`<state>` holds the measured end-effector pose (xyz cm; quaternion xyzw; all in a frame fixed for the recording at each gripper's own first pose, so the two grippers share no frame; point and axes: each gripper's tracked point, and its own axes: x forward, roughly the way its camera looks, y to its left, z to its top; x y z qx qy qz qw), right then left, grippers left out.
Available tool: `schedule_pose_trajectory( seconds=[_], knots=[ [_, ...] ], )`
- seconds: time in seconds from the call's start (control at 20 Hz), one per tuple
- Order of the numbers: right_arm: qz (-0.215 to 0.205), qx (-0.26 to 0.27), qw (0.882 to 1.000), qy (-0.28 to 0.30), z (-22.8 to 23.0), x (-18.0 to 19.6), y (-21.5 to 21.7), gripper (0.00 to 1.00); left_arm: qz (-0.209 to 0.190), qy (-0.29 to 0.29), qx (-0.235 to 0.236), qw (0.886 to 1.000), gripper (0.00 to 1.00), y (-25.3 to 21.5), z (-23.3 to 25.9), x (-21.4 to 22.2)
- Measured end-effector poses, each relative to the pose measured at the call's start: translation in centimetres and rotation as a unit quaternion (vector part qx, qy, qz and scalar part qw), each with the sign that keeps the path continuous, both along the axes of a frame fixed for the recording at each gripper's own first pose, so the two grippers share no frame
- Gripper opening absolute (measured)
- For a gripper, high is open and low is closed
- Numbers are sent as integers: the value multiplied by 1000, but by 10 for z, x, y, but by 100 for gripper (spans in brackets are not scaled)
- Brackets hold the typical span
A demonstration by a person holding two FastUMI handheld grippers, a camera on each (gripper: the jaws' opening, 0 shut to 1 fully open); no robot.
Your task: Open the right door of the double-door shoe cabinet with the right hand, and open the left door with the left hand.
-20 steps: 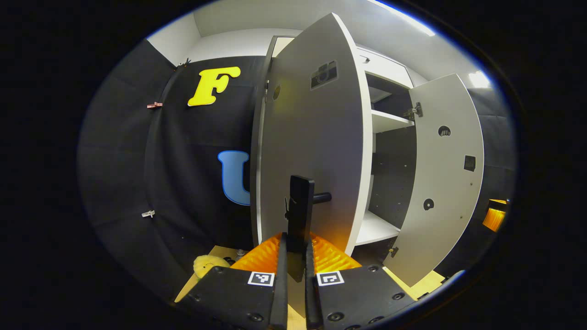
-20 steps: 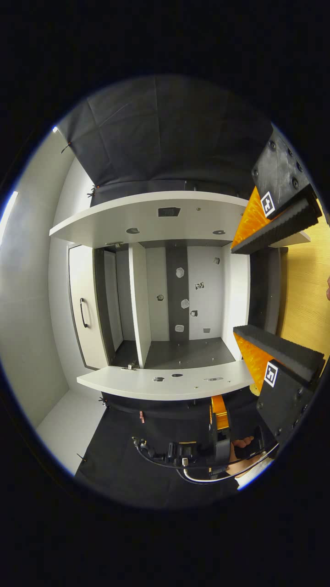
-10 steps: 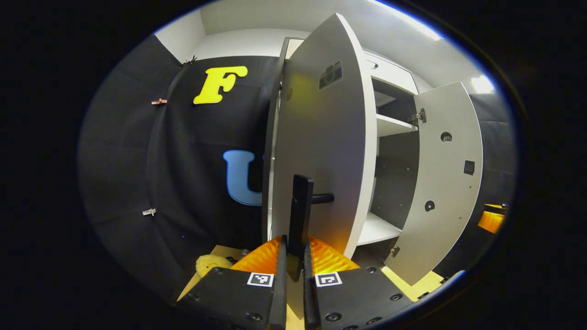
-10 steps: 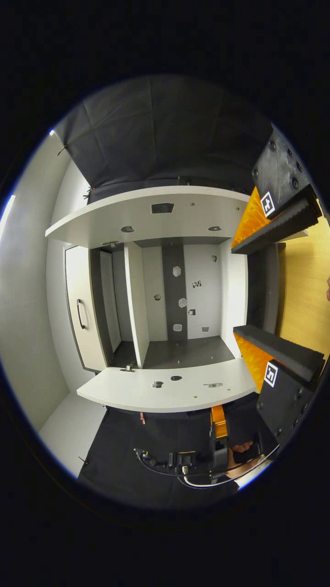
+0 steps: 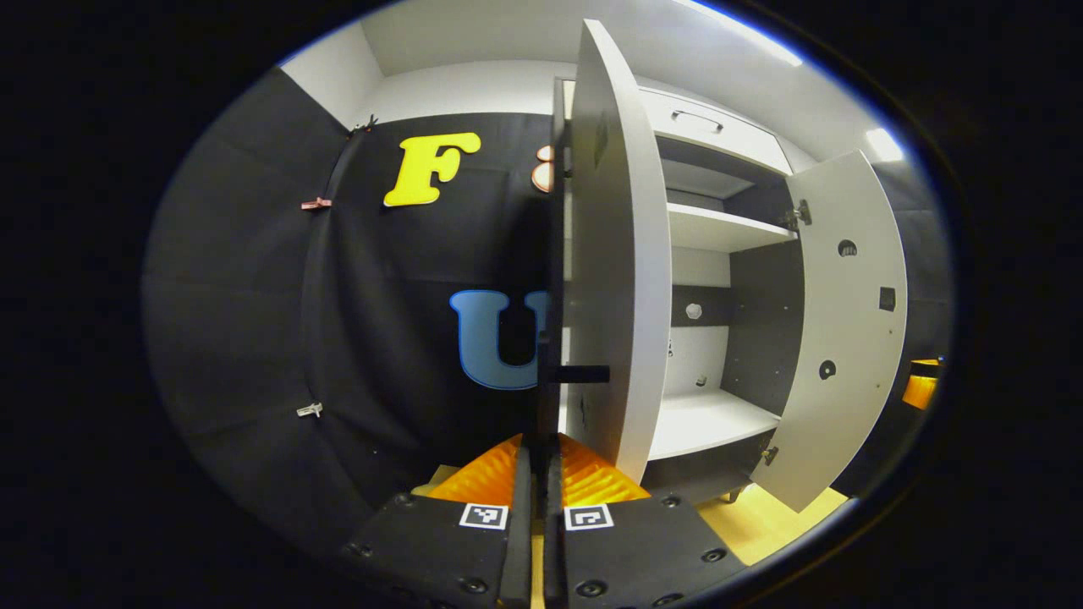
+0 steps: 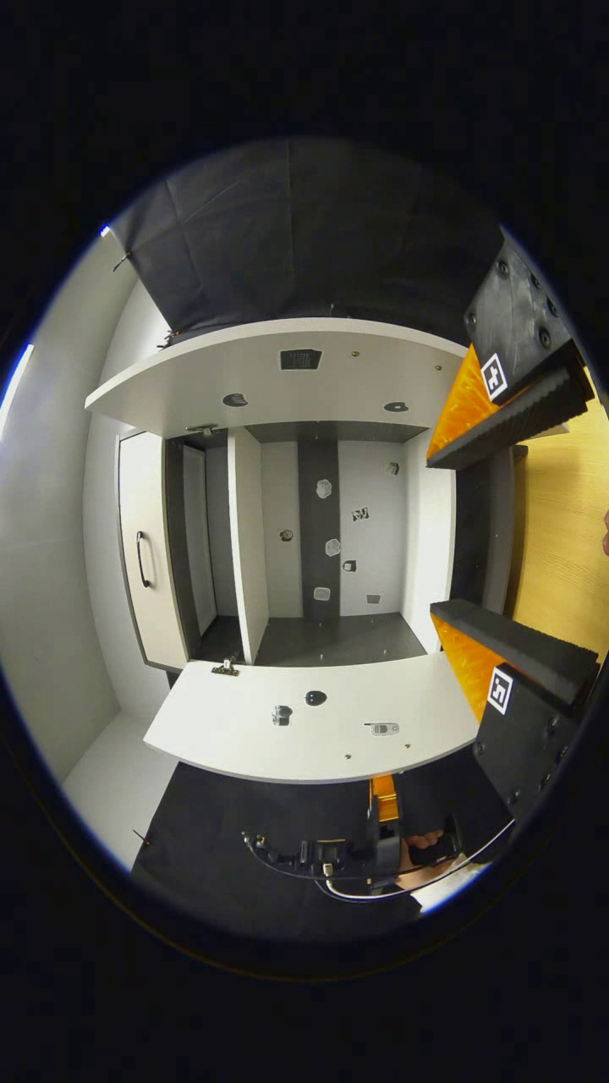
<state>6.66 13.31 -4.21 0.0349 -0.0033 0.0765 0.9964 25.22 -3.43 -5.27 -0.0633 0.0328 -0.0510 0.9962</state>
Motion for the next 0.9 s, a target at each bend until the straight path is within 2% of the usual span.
schedule_pose_trajectory(
  seconds=[0.05,0.15,0.6,0.9],
  knots=[
    [-2,-1,1000,-1,1,-1,-2,98,-18,0,-26,1000,10,-18,0,1],
    [-1,-1,1000,1,0,-1,-1,98,-15,1,-37,999,10,-21,-2,2],
    [1,4,1000,8,-1,-5,-14,98,26,5,19,999,11,5,-2,-2],
    [-7,13,1000,6,2,-8,-34,98,52,-1,37,998,19,14,3,-9]
  ],
)
